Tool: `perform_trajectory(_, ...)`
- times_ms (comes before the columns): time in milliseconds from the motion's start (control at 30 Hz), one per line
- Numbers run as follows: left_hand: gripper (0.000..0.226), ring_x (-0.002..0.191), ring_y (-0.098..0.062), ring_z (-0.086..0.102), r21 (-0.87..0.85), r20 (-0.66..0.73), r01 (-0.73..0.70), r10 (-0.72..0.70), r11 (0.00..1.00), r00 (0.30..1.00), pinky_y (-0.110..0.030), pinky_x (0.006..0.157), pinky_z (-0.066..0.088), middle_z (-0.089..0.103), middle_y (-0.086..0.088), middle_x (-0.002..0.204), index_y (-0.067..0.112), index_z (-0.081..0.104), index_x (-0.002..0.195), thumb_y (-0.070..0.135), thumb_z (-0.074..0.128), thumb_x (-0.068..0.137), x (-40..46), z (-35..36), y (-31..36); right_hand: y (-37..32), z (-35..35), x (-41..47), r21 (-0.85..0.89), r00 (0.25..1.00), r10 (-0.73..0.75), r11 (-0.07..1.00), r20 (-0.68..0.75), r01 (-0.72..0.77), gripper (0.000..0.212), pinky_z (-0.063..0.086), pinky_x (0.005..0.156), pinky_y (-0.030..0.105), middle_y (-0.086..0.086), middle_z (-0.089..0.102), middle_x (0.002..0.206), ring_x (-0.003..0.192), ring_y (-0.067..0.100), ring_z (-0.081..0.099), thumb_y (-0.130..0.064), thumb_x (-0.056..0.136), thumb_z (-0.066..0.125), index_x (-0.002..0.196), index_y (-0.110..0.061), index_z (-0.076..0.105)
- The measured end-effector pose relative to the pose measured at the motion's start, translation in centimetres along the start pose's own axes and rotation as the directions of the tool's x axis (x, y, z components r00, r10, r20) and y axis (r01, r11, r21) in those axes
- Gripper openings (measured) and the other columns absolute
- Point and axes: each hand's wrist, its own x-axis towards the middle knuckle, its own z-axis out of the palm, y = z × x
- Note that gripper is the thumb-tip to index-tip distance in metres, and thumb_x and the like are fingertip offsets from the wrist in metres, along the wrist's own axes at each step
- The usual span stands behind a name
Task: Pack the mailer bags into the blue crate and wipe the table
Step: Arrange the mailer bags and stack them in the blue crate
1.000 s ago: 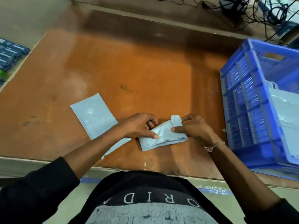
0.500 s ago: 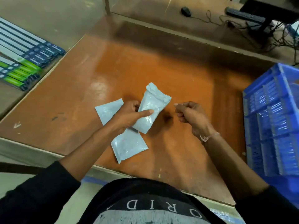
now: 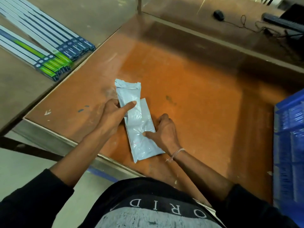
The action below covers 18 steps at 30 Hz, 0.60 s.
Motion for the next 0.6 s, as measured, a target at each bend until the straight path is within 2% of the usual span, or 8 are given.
perform_trajectory(133,0.03,0.093,-0.024,0.078,0.015,0.005,0.017,-0.017,1.0,1.0,-0.041,0.081,0.062,0.08,-0.008,0.1,0.003,0.075,0.104,0.026,0.083,0.086,0.1,0.5,0.0,-0.1,-0.7,0.3,0.175,0.993,0.11,0.978,0.042,-0.116,0.055,0.036,0.051,0.017,0.005,0.066,0.096,0.08,0.015,0.059,-0.025,0.068,0.092,0.108,-0.006,0.058)
perform_trajectory(200,0.029,0.093,-0.023,0.078,0.01,0.015,0.022,-0.022,1.0,1.0,-0.039,0.079,0.062,0.08,-0.006,0.1,0.005,0.075,0.105,0.026,0.083,0.086,0.0,1.0,0.2,0.2,-1.8,0.6,0.258,0.985,0.172,0.95,0.03,-0.174,0.043,0.046,0.055,0.021,0.005,0.071,0.097,0.082,0.017,0.064,-0.022,0.071,0.09,0.103,-0.007,0.065)
perform_trajectory(267,0.033,0.092,-0.022,0.078,0.007,0.032,0.03,-0.03,1.0,0.999,-0.037,0.076,0.062,0.08,-0.006,0.101,0.004,0.074,0.108,0.026,0.083,0.086,0.0,1.7,0.5,0.8,-3.6,1.0,0.328,0.971,0.234,0.921,-0.04,-0.209,0.035,0.056,0.064,0.031,0.006,0.073,0.096,0.085,0.021,0.07,-0.022,0.073,0.088,0.099,-0.009,0.069)
perform_trajectory(333,0.034,0.09,-0.019,0.078,0.007,0.046,0.041,-0.041,0.999,0.998,-0.03,0.07,0.061,0.08,-0.005,0.102,0.005,0.073,0.111,0.027,0.082,0.086,-0.1,2.8,0.9,1.7,-6.2,1.4,0.41,0.948,0.295,0.885,-0.123,-0.222,0.029,0.06,0.069,0.035,0.006,0.075,0.094,0.086,0.024,0.073,-0.022,0.078,0.084,0.1,-0.009,0.069)
perform_trajectory(433,0.032,0.09,-0.016,0.078,0.004,0.099,0.029,-0.03,1.0,0.995,-0.023,0.066,0.06,0.079,-0.004,0.104,0.007,0.071,0.114,0.027,0.079,0.09,-0.3,5.2,1.6,3.1,-10.7,1.1,0.54,0.908,0.338,0.827,-0.249,-0.159,0.022,0.063,0.074,0.042,0.003,0.075,0.093,0.087,0.025,0.074,-0.023,0.085,0.078,0.102,-0.012,0.069)
perform_trajectory(500,0.027,0.085,-0.012,0.077,0.026,0.15,0.009,-0.013,1.0,0.989,-0.02,0.063,0.058,0.079,-0.001,0.099,0.009,0.071,0.112,0.026,0.077,0.092,-0.5,7.5,2.3,3.8,-13.8,0.1,0.626,0.906,0.314,0.776,-0.282,-0.075,0.016,0.063,0.077,0.046,0.001,0.075,0.095,0.087,0.024,0.075,-0.025,0.088,0.076,0.1,-0.017,0.067)
perform_trajectory(600,0.035,0.094,-0.02,0.077,0.02,0.241,-0.009,0.004,1.0,0.97,-0.029,0.072,0.06,0.079,-0.004,0.104,0.009,0.069,0.117,0.031,0.078,0.091,-0.6,11.7,3.3,4.5,-17.5,-1.6,0.751,0.941,0.266,0.66,-0.212,-0.018,0.024,0.064,0.076,0.036,0.007,0.075,0.106,0.089,0.021,0.076,-0.019,0.092,0.074,0.111,-0.008,0.066)
